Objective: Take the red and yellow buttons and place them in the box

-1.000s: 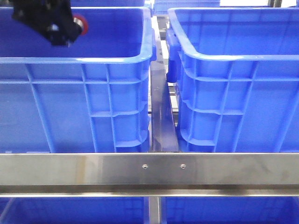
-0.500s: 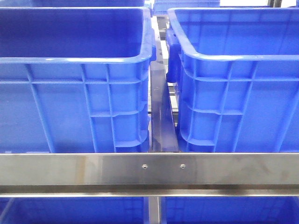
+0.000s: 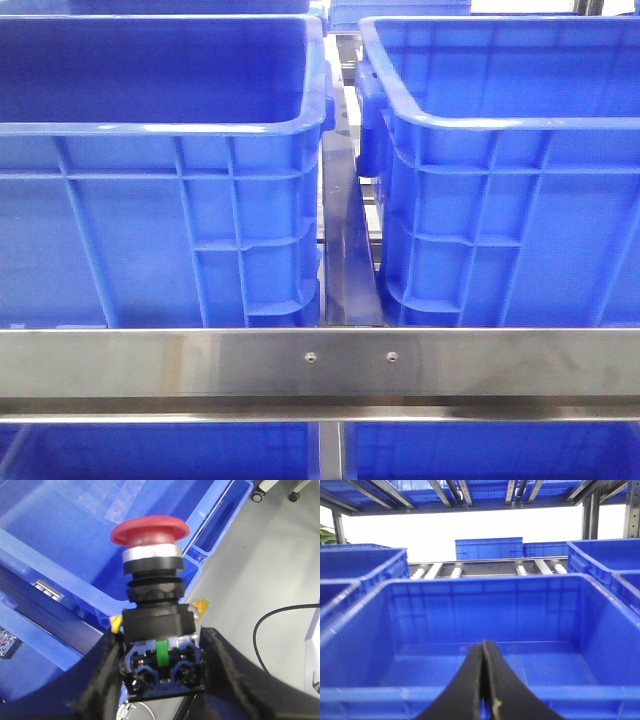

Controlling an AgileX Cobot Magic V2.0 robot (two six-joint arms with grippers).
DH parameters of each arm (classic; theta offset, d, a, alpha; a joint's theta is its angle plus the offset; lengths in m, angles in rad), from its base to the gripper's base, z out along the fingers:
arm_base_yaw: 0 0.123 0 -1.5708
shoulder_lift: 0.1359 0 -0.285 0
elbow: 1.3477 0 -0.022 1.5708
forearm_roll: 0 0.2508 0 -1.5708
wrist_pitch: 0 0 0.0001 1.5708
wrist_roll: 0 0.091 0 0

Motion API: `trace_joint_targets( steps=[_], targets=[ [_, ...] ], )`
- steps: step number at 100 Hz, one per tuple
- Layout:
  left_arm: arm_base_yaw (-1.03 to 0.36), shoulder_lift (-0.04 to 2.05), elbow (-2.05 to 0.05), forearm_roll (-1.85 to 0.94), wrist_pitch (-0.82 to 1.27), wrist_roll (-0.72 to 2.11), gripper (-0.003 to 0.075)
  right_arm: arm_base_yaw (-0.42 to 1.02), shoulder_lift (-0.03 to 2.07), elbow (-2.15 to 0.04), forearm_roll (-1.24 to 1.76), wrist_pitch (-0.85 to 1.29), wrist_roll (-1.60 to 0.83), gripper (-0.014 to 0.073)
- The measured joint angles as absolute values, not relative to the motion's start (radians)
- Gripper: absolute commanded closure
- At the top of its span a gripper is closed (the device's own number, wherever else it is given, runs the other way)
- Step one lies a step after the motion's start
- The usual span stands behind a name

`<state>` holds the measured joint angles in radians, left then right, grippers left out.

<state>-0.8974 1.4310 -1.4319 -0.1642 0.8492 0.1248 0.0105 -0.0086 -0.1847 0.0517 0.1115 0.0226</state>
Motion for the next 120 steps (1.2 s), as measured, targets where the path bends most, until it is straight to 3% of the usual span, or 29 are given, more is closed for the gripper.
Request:
trace_joint_targets(
  steps=[35,63,75,87,94,101,120],
  targets=[
    [-0.9,1.431,-1.432,-0.164,0.849,0.126,0.0739,0.01,0.251,-0.698,0.107,0.709,0.023,0.0662],
    [-0.9,1.431,-1.432,-0.164,0.849,0.126,0.0739,0.01,0.429,-0.814,0.179,0.825,0.023,0.0652],
    [-0.9,1.431,-1.432,-0.164,0.849,0.126,0.0739,0.01,0.463,-0.814,0.217,0.835,0.023,0.0507],
    [-0.9,1.431,-1.432,-0.164,0.849,0.127,0.0739,0.01,0.475,-0.814,0.28,0.835,0.023,0.0203],
    [-0.9,1.431,-1.432,-0.164,0.849,0.127,0.0739,0.01,0.477,-0.814,0.324,0.832,0.023,0.0067],
    [-0.9,1.431,-1.432,-0.164,0.849,0.127,0.0739,0.01,0.477,-0.814,0.379,0.822,0.023,0.0015],
    [-0.9,1.431,-1.432,-0.164,0.849,0.127,0.0739,0.01,0.544,-0.814,0.596,0.814,-0.059,0.0023]
  ],
)
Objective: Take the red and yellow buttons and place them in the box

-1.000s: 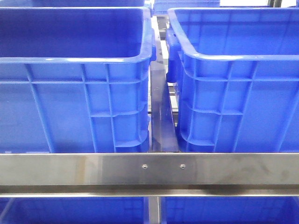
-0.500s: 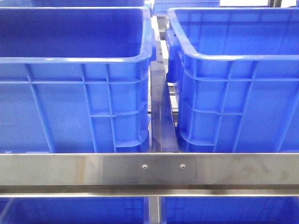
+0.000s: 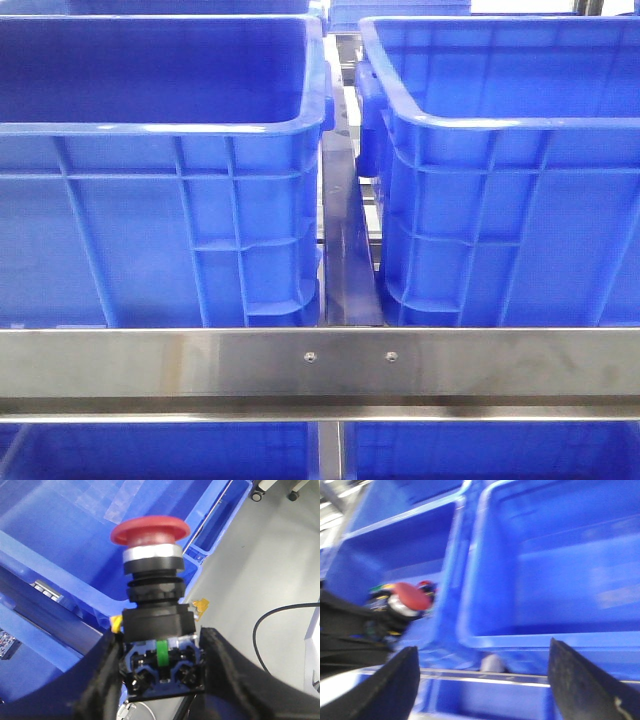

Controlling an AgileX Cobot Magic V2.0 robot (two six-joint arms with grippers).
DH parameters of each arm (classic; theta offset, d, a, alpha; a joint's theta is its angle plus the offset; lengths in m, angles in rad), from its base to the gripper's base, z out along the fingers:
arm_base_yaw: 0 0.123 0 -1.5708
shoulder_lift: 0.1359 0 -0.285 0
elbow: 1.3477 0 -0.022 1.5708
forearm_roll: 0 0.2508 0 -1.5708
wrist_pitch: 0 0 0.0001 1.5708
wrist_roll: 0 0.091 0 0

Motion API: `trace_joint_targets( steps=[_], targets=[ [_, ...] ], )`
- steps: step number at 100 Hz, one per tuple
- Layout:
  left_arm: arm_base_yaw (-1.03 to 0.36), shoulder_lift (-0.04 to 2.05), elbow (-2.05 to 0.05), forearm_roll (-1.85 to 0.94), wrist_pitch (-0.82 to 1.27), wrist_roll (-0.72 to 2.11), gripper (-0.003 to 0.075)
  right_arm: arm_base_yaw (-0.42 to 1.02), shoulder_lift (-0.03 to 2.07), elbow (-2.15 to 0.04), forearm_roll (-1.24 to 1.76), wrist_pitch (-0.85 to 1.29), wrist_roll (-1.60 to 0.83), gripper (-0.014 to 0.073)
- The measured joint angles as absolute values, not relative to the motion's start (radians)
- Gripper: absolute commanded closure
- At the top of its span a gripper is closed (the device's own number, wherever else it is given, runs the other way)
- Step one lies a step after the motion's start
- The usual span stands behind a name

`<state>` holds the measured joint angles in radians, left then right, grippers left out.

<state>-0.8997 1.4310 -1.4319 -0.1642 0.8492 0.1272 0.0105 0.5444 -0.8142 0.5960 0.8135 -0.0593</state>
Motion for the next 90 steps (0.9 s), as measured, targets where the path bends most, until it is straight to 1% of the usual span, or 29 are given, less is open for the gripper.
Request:
trace_joint_targets(
  steps=[26,45,68,90],
  targets=[
    [-0.9,1.431,-1.432,-0.164,0.849,0.127,0.0739,0.01,0.77,-0.814,1.035,0.835,-0.385,0.0023],
    [-0.9,1.431,-1.432,-0.164,0.849,0.127,0.0739,0.01,0.93,-0.814,1.264,0.872,-0.558,0.0023],
    [-0.9,1.431,-1.432,-0.164,0.849,0.127,0.0739,0.01,1.068,-0.814,1.43,0.95,-0.674,0.0023],
    [-0.9,1.431,-1.432,-0.164,0.849,0.127,0.0739,0.012,1.137,-0.814,1.47,1.0,-0.697,0.0023]
  ],
)
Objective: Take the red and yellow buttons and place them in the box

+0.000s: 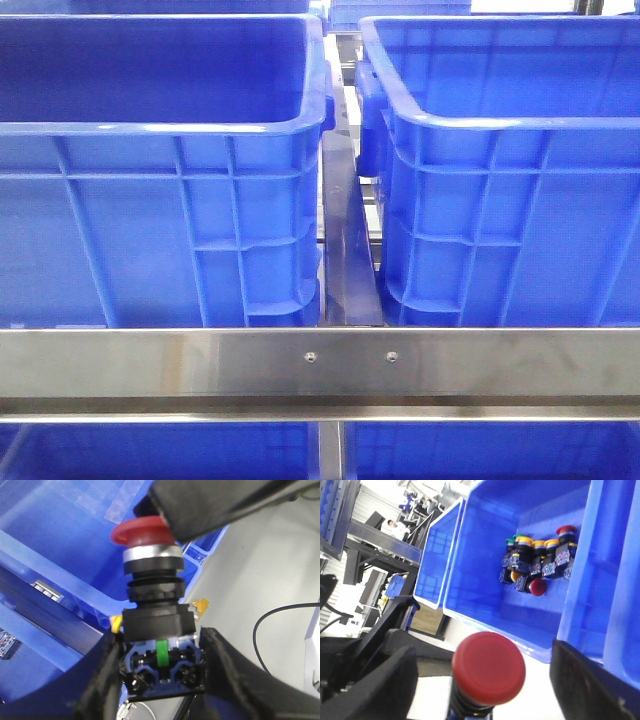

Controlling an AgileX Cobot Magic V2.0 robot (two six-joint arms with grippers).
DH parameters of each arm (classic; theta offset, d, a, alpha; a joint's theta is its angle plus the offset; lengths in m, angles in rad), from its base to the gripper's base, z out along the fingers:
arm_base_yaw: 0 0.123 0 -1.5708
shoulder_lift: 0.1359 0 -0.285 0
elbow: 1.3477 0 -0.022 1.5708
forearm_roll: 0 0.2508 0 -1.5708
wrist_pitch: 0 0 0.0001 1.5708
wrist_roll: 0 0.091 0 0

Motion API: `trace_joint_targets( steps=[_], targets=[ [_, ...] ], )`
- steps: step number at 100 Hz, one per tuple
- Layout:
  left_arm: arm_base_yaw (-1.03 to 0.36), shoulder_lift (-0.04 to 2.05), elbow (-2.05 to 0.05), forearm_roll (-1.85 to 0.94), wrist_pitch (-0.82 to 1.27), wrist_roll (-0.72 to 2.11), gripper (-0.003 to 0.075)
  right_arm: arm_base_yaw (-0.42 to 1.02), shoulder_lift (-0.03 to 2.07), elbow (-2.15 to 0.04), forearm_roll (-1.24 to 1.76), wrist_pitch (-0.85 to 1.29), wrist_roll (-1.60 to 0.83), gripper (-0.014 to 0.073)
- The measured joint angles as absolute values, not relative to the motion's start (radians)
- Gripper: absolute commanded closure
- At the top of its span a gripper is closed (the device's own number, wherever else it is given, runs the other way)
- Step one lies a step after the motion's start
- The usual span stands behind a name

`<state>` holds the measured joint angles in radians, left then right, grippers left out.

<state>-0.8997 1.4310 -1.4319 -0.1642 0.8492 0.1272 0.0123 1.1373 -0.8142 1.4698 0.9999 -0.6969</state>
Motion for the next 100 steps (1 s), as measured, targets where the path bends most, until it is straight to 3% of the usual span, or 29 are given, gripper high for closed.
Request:
trace_joint_targets(
  steps=[72,84,100],
  targets=[
    [-0.9,1.431,-1.432,-0.163,0.849,0.127,0.0739,0.043,1.215,-0.819,1.527,1.058,-0.723,0.0025],
    [-0.9,1.431,-1.432,-0.163,0.849,0.127,0.0739,0.063,1.231,-0.82,1.536,1.06,-0.731,0.0119],
    [-0.9,1.431,-1.432,-0.163,0.849,0.127,0.0739,0.065,1.231,-0.82,1.542,1.061,-0.736,0.0374]
  ],
)
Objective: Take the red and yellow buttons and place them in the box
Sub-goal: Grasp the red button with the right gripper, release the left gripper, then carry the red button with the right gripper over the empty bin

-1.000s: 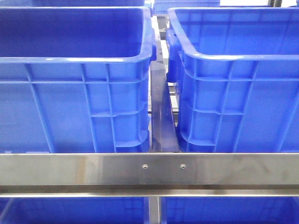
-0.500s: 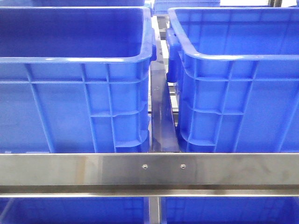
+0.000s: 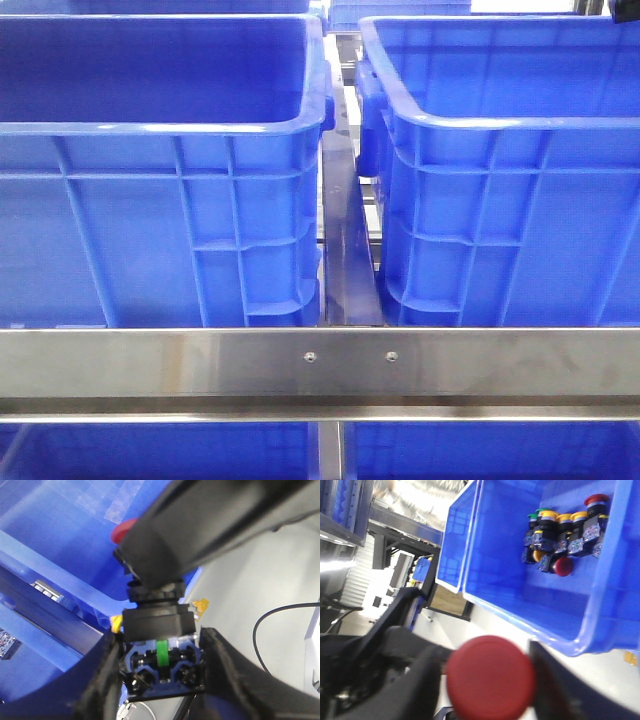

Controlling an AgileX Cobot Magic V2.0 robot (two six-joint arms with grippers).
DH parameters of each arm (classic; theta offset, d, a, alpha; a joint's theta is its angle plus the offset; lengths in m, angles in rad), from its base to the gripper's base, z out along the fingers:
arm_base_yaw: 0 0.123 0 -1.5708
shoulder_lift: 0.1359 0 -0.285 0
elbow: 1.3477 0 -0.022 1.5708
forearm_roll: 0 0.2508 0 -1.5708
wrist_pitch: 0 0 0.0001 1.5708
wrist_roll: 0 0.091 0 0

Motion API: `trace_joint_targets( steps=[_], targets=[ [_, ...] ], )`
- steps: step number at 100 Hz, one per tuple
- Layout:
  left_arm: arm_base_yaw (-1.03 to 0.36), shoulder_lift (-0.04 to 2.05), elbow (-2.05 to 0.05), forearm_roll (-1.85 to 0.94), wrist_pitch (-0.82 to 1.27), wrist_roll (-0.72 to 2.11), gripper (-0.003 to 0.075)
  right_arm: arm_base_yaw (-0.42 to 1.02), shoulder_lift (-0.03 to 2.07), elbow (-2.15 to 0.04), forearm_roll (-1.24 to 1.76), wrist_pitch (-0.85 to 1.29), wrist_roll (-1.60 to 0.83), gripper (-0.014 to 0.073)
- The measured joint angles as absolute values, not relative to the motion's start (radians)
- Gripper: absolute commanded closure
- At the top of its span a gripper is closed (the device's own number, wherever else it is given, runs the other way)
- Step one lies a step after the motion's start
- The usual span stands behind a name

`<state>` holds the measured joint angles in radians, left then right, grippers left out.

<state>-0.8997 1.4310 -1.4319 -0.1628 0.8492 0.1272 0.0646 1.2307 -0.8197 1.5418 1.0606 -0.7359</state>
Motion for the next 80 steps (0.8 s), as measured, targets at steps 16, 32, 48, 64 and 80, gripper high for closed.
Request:
trace_joint_targets(
  steps=[16,32,48,64,80],
  targets=[
    [-0.9,1.429,-1.432,-0.163,0.847,0.127,0.0738,0.065,1.234,-0.82,1.54,1.058,-0.737,0.0516],
    [-0.9,1.429,-1.432,-0.163,0.847,0.127,0.0698,0.065,1.234,-0.82,1.54,1.058,-0.737,0.0515],
    [-0.9,1.429,-1.432,-0.163,0.847,0.127,0.0471,0.065,1.234,-0.82,1.54,1.058,-0.74,0.0515],
    [-0.9,1.429,-1.432,-0.165,0.847,0.129,0.0277,0.065,1.234,-0.82,1.54,1.06,-0.749,0.0515],
    [-0.9,1.429,-1.432,-0.165,0.847,0.129,0.0258,0.065,1.234,-0.82,1.54,1.06,-0.753,0.0515]
  ],
)
